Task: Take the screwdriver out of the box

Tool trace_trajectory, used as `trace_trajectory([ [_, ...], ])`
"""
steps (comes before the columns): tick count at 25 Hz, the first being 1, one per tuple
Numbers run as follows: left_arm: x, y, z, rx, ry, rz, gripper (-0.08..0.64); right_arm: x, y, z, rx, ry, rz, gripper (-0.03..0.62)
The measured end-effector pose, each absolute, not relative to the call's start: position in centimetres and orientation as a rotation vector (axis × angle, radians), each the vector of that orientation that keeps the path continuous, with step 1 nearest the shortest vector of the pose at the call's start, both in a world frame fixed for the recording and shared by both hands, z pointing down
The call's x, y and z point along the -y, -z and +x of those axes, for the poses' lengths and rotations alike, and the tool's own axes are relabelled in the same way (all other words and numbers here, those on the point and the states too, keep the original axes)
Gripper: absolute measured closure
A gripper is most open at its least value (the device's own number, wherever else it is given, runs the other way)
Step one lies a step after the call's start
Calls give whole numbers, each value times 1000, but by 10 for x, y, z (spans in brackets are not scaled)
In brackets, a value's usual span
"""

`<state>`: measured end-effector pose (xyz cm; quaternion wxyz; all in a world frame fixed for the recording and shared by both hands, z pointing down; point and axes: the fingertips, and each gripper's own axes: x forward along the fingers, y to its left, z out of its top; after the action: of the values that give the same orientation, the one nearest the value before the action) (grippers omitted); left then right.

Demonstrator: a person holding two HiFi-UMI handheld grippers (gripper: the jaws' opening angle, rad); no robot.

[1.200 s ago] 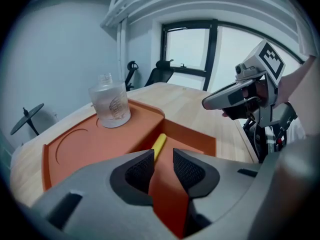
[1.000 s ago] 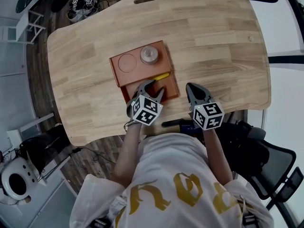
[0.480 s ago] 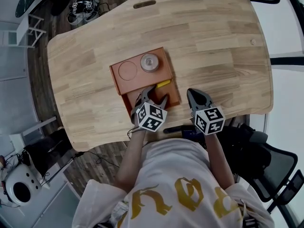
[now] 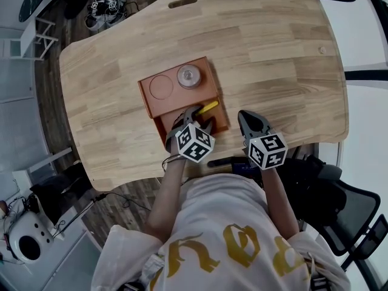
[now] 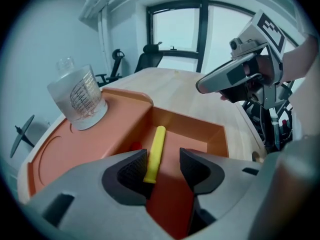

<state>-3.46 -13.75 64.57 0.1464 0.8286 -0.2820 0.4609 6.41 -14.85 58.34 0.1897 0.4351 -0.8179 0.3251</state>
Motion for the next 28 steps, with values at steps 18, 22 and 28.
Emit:
trace_trajectory([
  [18, 142, -657, -32, 796, -1423, 2306, 410, 148, -583, 83, 2297, -936, 1271, 580],
  [22, 142, -658, -31, 764, -1406, 2300, 420, 149, -582, 88, 2297, -936, 1281, 580],
  [28, 144, -658, -32, 753, -1379, 2282, 425, 151, -579, 90, 2298, -935, 1304, 580],
])
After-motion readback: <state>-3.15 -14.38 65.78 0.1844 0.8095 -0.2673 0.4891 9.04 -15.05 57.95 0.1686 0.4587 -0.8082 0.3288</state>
